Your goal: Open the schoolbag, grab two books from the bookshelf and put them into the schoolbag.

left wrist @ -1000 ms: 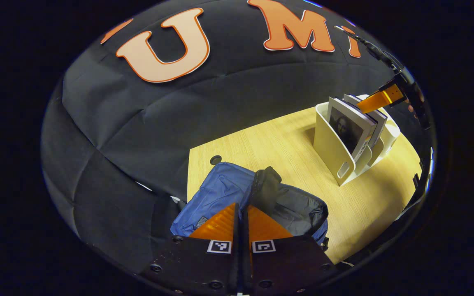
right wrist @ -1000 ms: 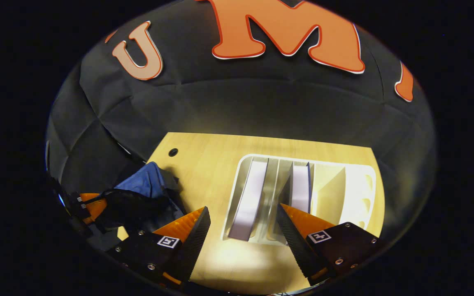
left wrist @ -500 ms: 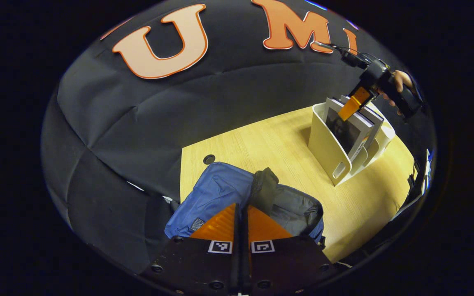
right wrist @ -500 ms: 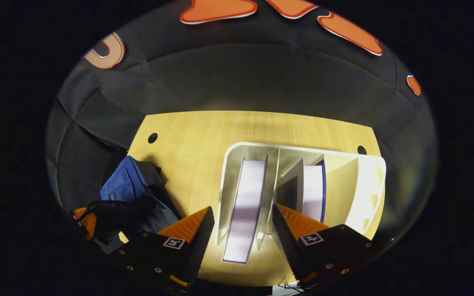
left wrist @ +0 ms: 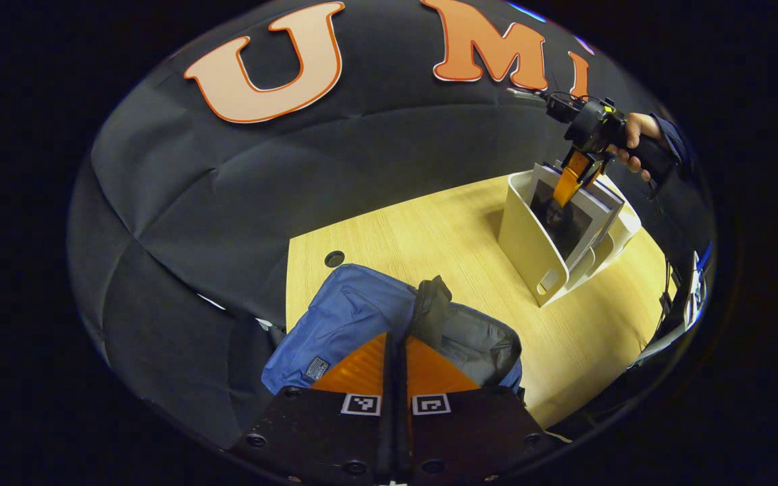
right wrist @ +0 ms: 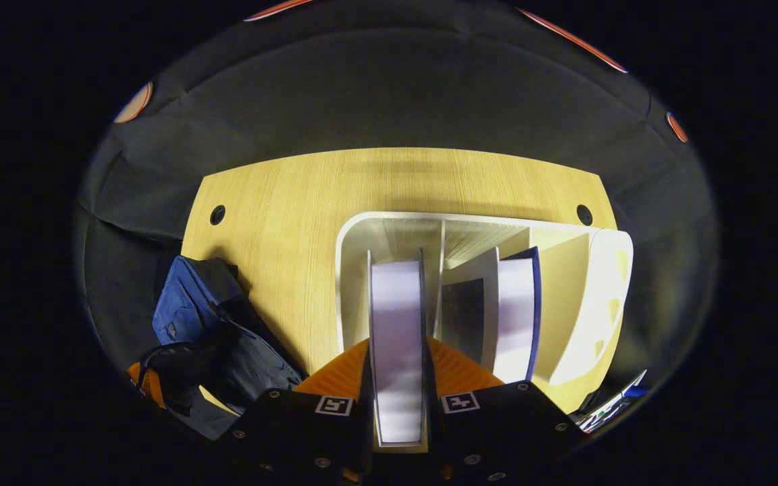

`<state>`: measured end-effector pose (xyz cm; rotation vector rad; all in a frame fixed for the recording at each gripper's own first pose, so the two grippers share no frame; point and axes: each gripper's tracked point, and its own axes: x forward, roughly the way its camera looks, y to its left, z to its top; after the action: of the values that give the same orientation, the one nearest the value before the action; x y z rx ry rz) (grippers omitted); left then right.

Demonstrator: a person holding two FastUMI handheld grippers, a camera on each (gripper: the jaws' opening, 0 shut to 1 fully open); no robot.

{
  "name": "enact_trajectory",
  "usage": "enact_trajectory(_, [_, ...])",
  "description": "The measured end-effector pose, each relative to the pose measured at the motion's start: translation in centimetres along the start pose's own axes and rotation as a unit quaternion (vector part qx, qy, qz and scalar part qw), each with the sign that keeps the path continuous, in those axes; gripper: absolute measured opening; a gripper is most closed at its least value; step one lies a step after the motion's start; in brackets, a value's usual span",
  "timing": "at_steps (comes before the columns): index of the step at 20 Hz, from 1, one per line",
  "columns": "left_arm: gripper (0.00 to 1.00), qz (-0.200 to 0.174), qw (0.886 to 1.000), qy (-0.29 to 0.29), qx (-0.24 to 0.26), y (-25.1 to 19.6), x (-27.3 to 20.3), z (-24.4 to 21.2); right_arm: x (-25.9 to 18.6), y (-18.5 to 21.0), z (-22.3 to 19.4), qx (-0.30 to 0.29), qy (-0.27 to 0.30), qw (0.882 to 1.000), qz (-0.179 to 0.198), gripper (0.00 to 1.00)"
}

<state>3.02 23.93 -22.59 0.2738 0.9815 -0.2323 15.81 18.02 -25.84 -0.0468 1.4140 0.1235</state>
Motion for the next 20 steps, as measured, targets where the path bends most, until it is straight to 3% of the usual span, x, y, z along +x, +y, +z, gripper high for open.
enact_trajectory(12, [0.01,-0.028,0.999,0.016,-0.013,1.3,-0.8,2.2,-12.5,-1.0,0.5,0.008,-0.087,0.992,0.091,0.3])
enact_trajectory(20, [0.01,-0.05,0.998,0.035,-0.002,2.5,-0.8,3.1,-20.4,0.3,-1.4,0.022,-0.152,0.971,0.184,0.3])
